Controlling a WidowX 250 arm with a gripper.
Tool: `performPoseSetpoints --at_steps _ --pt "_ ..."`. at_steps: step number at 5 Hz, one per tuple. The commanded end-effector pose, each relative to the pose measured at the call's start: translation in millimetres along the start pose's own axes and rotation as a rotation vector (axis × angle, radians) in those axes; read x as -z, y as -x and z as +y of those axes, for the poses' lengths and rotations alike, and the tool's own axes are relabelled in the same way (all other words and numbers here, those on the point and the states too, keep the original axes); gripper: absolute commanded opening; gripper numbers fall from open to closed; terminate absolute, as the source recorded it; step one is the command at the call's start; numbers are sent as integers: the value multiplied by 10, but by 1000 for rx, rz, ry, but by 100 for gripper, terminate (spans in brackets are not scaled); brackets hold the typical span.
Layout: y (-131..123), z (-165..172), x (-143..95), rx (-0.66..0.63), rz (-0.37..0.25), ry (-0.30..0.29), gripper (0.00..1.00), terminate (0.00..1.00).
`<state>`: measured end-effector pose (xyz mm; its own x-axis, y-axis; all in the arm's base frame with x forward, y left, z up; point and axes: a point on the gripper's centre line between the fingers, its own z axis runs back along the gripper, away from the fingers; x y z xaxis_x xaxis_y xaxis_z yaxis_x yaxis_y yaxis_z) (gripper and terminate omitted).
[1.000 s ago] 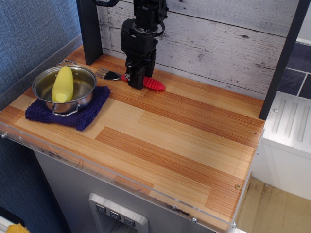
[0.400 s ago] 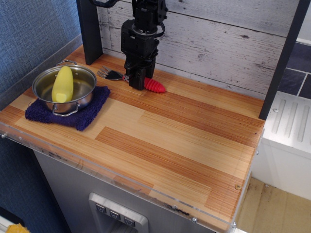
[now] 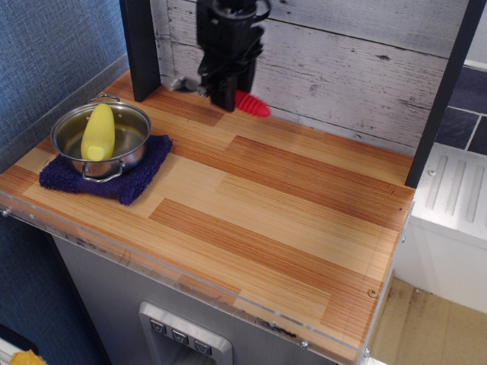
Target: Move fork to the far right corner in the front
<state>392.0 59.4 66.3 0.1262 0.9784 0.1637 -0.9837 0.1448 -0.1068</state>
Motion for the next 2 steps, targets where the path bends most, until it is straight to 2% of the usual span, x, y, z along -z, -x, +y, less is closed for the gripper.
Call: performPoseSetpoints --at_steps 1,2 --pt "395 272 -638 106 -28 139 0 0" --pt "690 465 -721 255 0 161 0 0"
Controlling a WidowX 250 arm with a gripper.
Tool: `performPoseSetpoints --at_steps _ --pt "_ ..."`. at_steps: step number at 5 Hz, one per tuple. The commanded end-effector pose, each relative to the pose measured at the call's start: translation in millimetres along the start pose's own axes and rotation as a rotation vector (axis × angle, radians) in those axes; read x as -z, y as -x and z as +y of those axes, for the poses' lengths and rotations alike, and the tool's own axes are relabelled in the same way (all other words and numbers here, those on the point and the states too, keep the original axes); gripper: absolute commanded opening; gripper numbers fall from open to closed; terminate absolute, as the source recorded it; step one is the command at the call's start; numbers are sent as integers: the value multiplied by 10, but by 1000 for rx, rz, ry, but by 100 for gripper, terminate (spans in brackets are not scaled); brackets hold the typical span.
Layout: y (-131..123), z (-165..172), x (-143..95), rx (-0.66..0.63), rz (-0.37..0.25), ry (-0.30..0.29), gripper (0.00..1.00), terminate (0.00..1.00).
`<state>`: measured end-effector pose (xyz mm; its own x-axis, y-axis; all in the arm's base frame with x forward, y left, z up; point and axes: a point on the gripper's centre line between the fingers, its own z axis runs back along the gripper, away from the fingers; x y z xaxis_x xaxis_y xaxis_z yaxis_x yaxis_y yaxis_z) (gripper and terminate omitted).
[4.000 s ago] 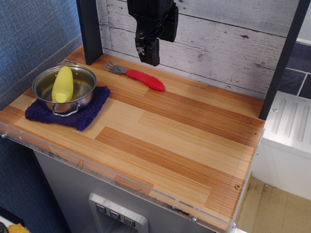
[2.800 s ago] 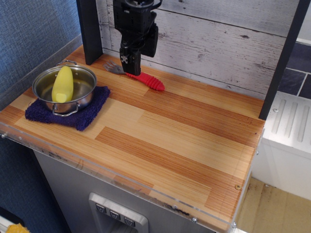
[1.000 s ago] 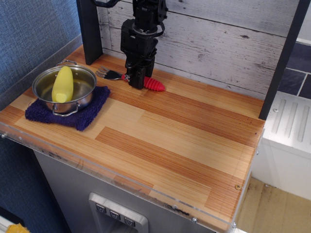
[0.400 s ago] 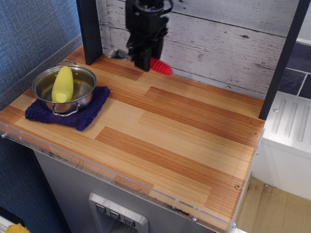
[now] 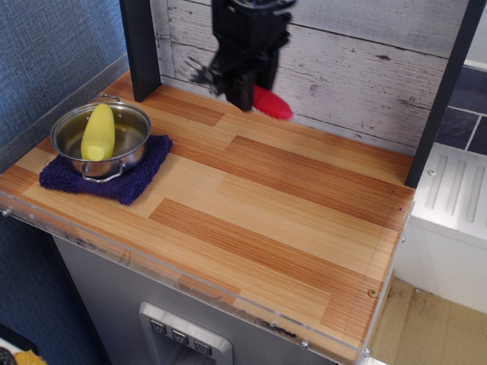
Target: Move fork to the far right corner in the front
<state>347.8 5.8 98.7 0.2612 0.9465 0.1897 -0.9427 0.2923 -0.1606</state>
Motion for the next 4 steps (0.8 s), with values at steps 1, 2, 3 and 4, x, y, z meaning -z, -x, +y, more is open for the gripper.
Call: performPoseSetpoints --at_steps 1,2,3,4 --pt "402 268 -288 323 62 99 0 0" --pt "506 421 -254 492 76 109 0 0" --pt "588 444 -215 687 91 134 0 0" --pt "656 464 -115 884 74 165 0 0"
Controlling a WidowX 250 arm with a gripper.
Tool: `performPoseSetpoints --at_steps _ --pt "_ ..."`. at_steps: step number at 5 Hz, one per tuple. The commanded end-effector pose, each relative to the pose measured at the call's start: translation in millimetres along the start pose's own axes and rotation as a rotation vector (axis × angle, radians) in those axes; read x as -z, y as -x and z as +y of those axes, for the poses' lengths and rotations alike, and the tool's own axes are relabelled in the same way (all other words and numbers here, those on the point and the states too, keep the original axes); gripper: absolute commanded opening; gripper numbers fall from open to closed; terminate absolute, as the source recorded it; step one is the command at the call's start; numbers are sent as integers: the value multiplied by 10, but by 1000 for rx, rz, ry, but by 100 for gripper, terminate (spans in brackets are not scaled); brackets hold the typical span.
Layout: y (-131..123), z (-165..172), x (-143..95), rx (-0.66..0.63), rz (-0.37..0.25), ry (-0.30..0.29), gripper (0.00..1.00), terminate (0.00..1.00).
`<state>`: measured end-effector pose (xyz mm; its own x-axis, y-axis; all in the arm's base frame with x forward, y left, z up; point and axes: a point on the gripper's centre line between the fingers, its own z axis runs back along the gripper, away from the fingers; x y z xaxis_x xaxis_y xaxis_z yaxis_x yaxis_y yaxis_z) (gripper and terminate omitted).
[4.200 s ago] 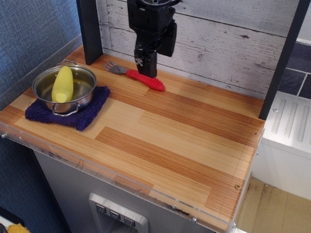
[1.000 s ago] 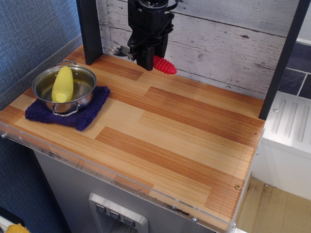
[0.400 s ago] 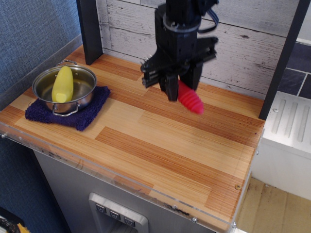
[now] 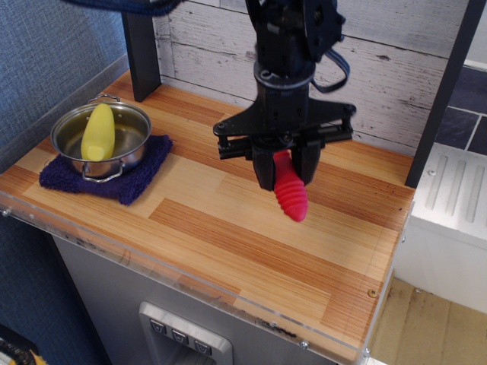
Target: Move fork to the far right corner in the front
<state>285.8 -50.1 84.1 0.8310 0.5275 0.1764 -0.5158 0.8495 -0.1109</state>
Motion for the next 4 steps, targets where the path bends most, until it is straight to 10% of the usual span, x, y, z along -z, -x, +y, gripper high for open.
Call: performPoseSetpoints --at_steps 1,4 --pt "-14 54 57 300 -90 41 0 0" --pt "326 29 462 451 -93 23 0 0"
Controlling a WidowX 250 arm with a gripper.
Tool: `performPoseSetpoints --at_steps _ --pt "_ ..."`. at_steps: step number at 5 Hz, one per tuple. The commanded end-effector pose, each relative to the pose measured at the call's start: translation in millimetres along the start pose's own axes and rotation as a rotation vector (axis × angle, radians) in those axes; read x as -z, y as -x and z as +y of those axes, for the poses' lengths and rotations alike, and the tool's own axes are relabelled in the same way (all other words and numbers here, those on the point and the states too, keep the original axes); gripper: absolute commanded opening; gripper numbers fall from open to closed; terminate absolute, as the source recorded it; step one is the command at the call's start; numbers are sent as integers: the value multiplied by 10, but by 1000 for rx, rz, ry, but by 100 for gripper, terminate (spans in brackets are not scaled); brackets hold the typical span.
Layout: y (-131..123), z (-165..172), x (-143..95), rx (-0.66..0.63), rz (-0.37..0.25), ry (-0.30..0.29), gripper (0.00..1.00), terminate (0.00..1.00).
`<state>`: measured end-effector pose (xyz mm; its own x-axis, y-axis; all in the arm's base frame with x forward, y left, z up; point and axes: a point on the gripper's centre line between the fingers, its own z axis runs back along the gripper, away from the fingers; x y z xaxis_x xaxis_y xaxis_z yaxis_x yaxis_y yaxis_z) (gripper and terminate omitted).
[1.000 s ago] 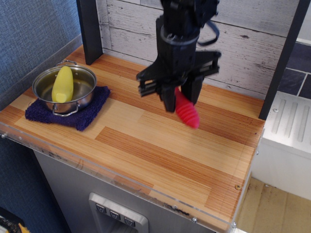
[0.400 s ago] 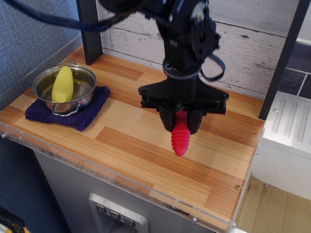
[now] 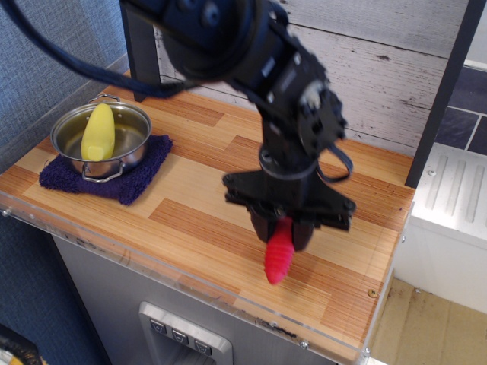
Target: Move fork to the far right corner in the front
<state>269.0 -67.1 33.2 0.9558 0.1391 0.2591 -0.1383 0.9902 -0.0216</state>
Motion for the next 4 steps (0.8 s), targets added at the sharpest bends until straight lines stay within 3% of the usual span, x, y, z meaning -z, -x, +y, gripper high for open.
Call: performPoseSetpoints --at_steps 1,3,4 --pt "108 -2 86 57 -35 11 0 0" --pt "88 44 142 1 -21 -8 0 0" --pt "50 75 99 -72 -34 -23 100 0"
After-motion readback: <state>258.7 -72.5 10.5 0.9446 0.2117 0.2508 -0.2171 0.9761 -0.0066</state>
